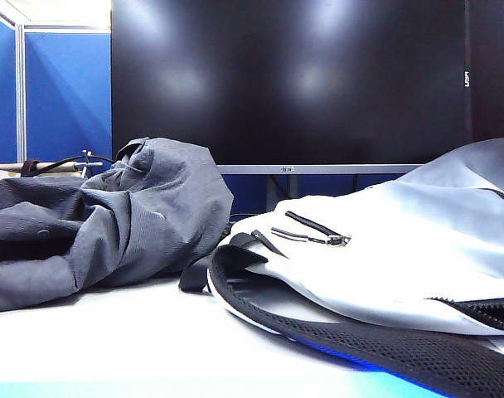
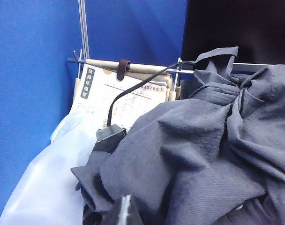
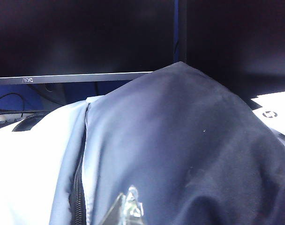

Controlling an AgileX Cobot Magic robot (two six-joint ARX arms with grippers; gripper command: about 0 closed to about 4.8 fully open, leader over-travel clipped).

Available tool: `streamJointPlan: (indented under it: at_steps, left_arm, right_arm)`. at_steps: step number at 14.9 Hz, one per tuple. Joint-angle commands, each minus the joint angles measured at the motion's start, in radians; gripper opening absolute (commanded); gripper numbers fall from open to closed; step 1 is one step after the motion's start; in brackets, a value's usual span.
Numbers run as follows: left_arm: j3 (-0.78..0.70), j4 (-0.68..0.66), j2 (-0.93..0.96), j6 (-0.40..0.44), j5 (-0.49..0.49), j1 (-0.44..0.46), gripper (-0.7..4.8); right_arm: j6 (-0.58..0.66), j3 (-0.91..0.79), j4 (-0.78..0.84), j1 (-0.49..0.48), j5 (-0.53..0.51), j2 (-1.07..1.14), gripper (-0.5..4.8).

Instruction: Put the gray clothes into the backpack.

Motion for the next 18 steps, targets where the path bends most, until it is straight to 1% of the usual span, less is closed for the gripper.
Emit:
streamJointPlan:
  at_steps: [1, 2, 3, 4, 5, 6, 7, 8, 9, 10, 11, 12, 13, 14, 15, 16, 17, 18]
  left_arm:
    - [0.000, 0.021, -0.002, -0.004, 0.004, -0.001, -0.05]
    - [0.000, 0.020, -0.002, -0.006, 0.004, -0.001, -0.05]
    - [0.000, 0.023, -0.002, -0.009, 0.060, -0.001, -0.05]
    - [0.000, 0.031, -0.002, -0.039, 0.146, -0.001, -0.05]
    - [0.000, 0.083, -0.002, -0.119, 0.270, -0.001, -0.05]
    - [0.001, 0.203, -0.002, -0.264, 0.378, -0.002, -0.06]
    - [0.001, 0.366, -0.002, -0.432, 0.414, -0.002, -0.06]
    - [0.002, 0.533, -0.002, -0.570, 0.429, -0.002, -0.06]
    - [0.014, 0.675, -0.002, -0.680, 0.441, -0.002, -0.06]
    - [0.052, 0.734, 0.001, -0.747, 0.468, -0.002, -0.06]
    - [0.109, 0.737, 0.003, -0.773, 0.495, -0.002, -0.06]
    - [0.175, 0.706, 0.011, -0.753, 0.494, -0.002, -0.06]
    - [0.251, 0.642, 0.039, -0.673, 0.490, -0.002, -0.06]
    - [0.322, 0.537, 0.100, -0.528, 0.486, -0.002, -0.06]
    - [0.373, 0.438, 0.185, -0.424, 0.459, -0.002, -0.06]
    - [0.415, 0.359, 0.283, -0.384, 0.447, -0.002, -0.06]
    - [0.444, 0.300, 0.378, -0.356, 0.447, -0.001, -0.06]
    - [0.454, 0.281, 0.473, -0.327, 0.451, -0.002, -0.06]
  right_arm:
    - [0.001, -0.008, 0.016, 0.001, -0.002, -0.002, -0.06]
    - [0.001, -0.008, 0.018, 0.001, -0.002, -0.002, -0.06]
    - [0.002, -0.008, 0.018, 0.001, -0.003, -0.002, -0.06]
    - [0.084, -0.008, 0.028, 0.001, -0.022, -0.002, -0.06]
    - [0.243, -0.008, 0.092, 0.001, -0.099, -0.002, -0.06]
    - [0.308, -0.007, 0.217, 0.001, -0.227, -0.002, -0.06]
    - [0.319, -0.001, 0.384, 0.003, -0.342, -0.002, -0.06]
    - [0.380, 0.032, 0.443, 0.013, -0.334, -0.002, -0.05]
    - [0.396, 0.087, 0.440, 0.026, -0.336, 0.005, -0.04]
    - [0.396, 0.148, 0.441, 0.046, -0.343, 0.024, -0.04]
    - [0.395, 0.217, 0.441, 0.079, -0.343, 0.062, -0.04]
    - [0.391, 0.283, 0.441, 0.117, -0.343, 0.122, -0.04]
    - [0.349, 0.343, 0.441, 0.162, -0.343, 0.209, -0.04]
    - [0.282, 0.408, 0.441, 0.220, -0.339, 0.350, -0.05]
    - [0.235, 0.467, 0.441, 0.276, -0.340, 0.497, -0.04]
    - [0.125, 0.553, 0.412, 0.354, -0.342, 0.695, 0.21]
    - [0.008, 0.638, 0.363, 0.421, -0.320, 0.879, 0.90]
    - [-0.056, 0.715, 0.322, 0.462, -0.249, 1.048, 1.71]
